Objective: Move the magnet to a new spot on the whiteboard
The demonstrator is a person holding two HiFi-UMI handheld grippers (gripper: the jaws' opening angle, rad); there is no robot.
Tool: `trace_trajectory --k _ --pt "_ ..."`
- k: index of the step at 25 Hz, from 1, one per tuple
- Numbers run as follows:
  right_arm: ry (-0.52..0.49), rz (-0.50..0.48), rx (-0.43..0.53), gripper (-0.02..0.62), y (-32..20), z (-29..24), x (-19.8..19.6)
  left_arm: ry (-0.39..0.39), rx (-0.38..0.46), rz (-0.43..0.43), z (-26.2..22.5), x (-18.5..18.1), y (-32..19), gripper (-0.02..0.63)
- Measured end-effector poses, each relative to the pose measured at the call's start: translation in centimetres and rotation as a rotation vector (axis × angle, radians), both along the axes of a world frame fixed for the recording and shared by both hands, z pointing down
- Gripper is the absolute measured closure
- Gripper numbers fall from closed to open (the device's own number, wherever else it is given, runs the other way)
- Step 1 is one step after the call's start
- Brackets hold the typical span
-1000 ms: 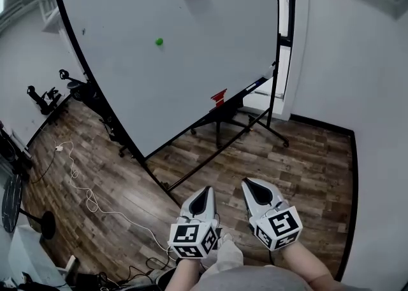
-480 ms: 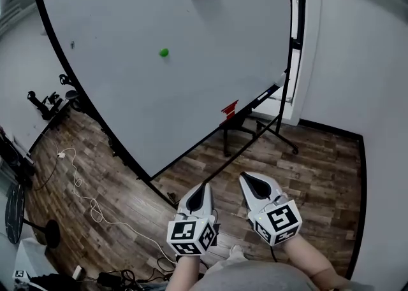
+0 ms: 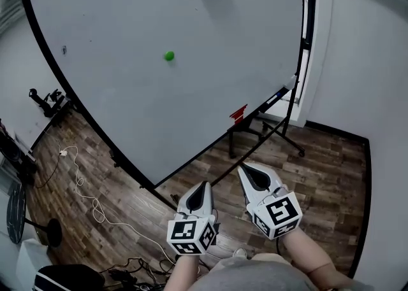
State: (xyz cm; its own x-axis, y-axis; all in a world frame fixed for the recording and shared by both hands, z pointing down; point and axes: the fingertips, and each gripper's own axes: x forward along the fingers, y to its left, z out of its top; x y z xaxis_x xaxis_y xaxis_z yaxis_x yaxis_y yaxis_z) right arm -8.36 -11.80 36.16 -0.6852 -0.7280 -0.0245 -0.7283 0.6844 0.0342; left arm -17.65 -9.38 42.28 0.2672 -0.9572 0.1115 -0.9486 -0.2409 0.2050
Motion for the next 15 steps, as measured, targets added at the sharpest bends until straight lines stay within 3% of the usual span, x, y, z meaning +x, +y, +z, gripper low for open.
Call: trace_trajectory --k 15 --pt "0.039 -0.2 0.102 0.592 -9.9 -5.1 -5.1 -0.023 -0.022 -0.175 -0.4 -1.9 -6.0 0.601"
